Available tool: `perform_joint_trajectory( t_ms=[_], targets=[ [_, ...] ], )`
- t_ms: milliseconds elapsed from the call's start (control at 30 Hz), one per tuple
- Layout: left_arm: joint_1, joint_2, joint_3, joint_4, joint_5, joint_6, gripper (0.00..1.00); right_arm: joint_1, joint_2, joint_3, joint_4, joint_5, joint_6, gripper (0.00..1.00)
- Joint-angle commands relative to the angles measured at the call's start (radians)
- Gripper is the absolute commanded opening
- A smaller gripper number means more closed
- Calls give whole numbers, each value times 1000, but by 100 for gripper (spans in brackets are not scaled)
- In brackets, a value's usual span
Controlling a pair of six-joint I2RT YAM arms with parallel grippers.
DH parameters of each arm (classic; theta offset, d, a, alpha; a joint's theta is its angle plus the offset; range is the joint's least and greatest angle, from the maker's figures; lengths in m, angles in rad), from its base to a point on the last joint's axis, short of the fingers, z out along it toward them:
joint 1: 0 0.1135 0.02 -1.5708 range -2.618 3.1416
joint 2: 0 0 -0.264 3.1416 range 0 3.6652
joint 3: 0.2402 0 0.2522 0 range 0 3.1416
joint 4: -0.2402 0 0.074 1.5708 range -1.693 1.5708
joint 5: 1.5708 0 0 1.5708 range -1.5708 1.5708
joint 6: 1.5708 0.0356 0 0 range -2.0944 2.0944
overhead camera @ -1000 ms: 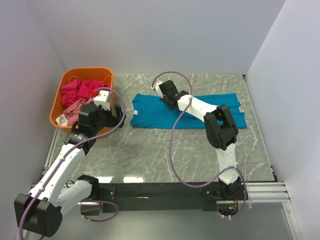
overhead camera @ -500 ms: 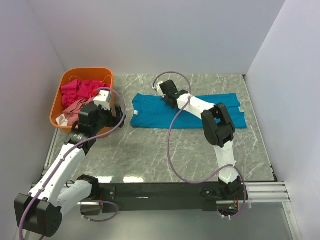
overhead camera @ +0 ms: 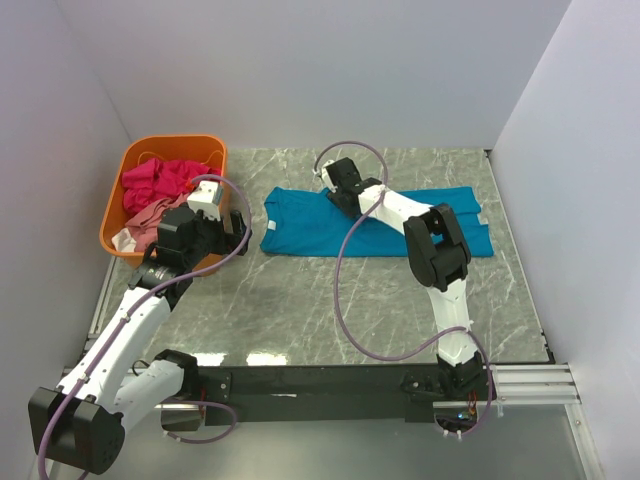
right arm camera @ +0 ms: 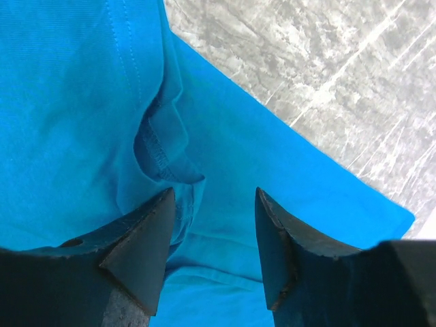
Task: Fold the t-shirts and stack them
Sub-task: Fold the tshirt
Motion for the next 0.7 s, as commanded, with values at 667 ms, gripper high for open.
perform_joint_trajectory(
  t_ms=[667],
  targets=[
    [3,-3,33,23,23,7,95,-313,-266,-50,-207,-778,124,52]
  ],
)
